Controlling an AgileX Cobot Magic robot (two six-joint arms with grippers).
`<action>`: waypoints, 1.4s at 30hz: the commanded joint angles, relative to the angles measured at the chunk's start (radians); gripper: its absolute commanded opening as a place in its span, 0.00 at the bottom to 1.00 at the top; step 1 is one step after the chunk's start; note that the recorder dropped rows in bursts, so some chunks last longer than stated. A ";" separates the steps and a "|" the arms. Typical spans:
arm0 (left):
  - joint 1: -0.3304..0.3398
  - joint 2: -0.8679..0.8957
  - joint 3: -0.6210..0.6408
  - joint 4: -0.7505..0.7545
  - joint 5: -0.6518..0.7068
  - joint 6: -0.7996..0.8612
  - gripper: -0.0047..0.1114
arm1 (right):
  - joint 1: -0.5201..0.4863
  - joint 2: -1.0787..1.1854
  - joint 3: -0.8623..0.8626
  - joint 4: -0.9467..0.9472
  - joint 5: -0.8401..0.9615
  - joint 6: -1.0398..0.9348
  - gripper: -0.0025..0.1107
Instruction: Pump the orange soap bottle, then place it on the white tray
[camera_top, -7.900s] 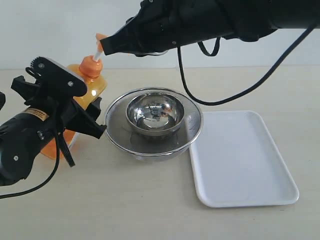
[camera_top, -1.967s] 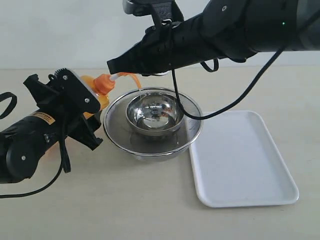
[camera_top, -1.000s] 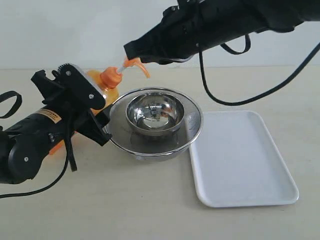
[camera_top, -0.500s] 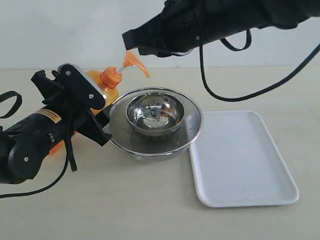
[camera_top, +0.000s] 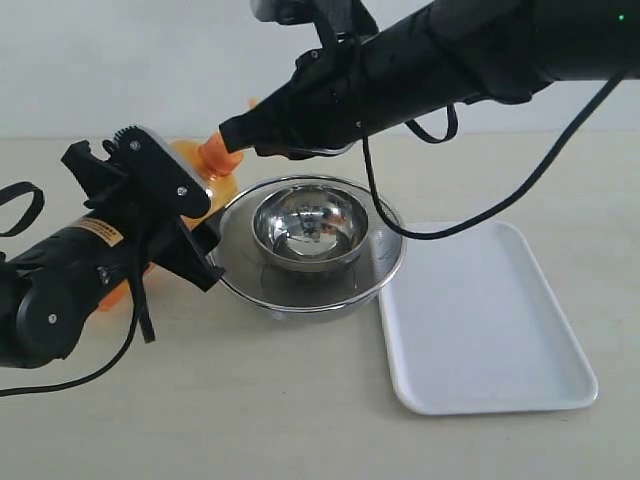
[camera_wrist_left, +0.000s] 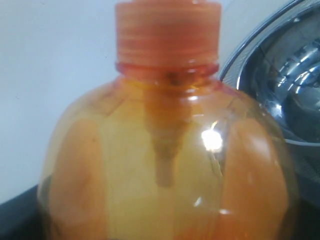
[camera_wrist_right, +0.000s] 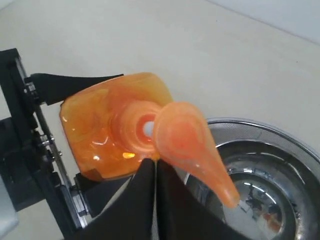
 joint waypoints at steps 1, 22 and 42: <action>-0.005 -0.020 -0.013 0.025 -0.067 0.006 0.08 | 0.001 -0.039 0.001 -0.004 -0.005 -0.017 0.02; -0.005 -0.020 -0.013 0.025 -0.056 0.006 0.08 | -0.128 -0.173 0.001 -0.029 0.056 0.047 0.02; -0.005 -0.020 -0.013 0.046 -0.052 -0.018 0.08 | -0.067 -0.056 -0.001 0.002 -0.005 0.019 0.02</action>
